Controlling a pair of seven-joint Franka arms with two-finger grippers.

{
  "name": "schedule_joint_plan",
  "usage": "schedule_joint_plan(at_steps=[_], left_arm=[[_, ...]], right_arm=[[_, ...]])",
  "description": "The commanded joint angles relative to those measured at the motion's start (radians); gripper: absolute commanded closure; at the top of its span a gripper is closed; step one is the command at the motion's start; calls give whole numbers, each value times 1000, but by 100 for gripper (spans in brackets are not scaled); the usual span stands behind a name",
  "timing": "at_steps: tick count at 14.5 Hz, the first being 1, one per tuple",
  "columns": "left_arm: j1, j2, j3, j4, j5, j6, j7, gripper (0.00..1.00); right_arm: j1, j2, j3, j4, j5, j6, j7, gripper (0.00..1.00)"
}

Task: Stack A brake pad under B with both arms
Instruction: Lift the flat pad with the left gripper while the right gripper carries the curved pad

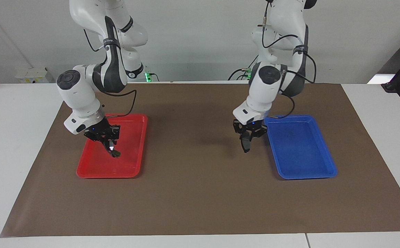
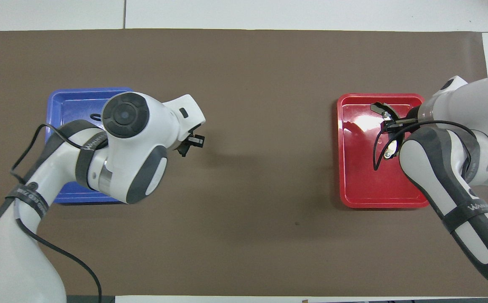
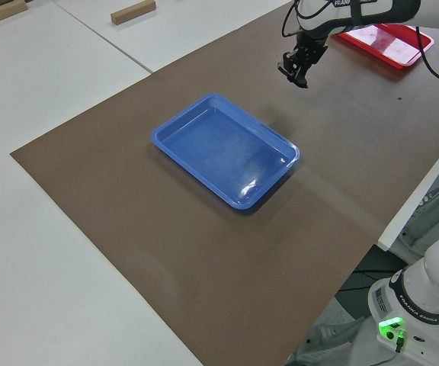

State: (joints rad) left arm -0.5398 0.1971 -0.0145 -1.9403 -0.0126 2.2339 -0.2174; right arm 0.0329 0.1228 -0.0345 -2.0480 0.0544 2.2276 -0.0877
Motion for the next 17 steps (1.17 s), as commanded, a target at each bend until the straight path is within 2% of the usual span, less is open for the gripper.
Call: schedule_joint_plan(at_steps=[1, 5, 9, 10, 13, 14, 15, 17], left_arm=[[-64, 57, 19, 12, 5, 65, -75, 99], [-121, 143, 19, 12, 5, 182, -167, 99], [-130, 179, 19, 4, 5, 204, -171, 98], [-131, 177, 19, 4, 5, 196, -171, 88], [-131, 177, 19, 4, 5, 188, -172, 44], [-131, 174, 19, 3, 5, 190, -174, 5], [-128, 162, 19, 1, 5, 184, -171, 0], [-111, 124, 21, 11, 3, 132, -169, 0]], right_arm=[[45, 0, 4, 38, 12, -35, 43, 100], [139, 18, 4, 81, 12, -66, 134, 100], [220, 18, 4, 77, 12, -60, 216, 100], [241, 18, 4, 74, 12, -52, 242, 100], [286, 35, 4, 77, 12, -27, 296, 100], [298, 46, 4, 75, 12, -8, 313, 100], [311, 49, 4, 77, 12, -2, 330, 100], [318, 58, 5, 80, 12, 4, 365, 100]])
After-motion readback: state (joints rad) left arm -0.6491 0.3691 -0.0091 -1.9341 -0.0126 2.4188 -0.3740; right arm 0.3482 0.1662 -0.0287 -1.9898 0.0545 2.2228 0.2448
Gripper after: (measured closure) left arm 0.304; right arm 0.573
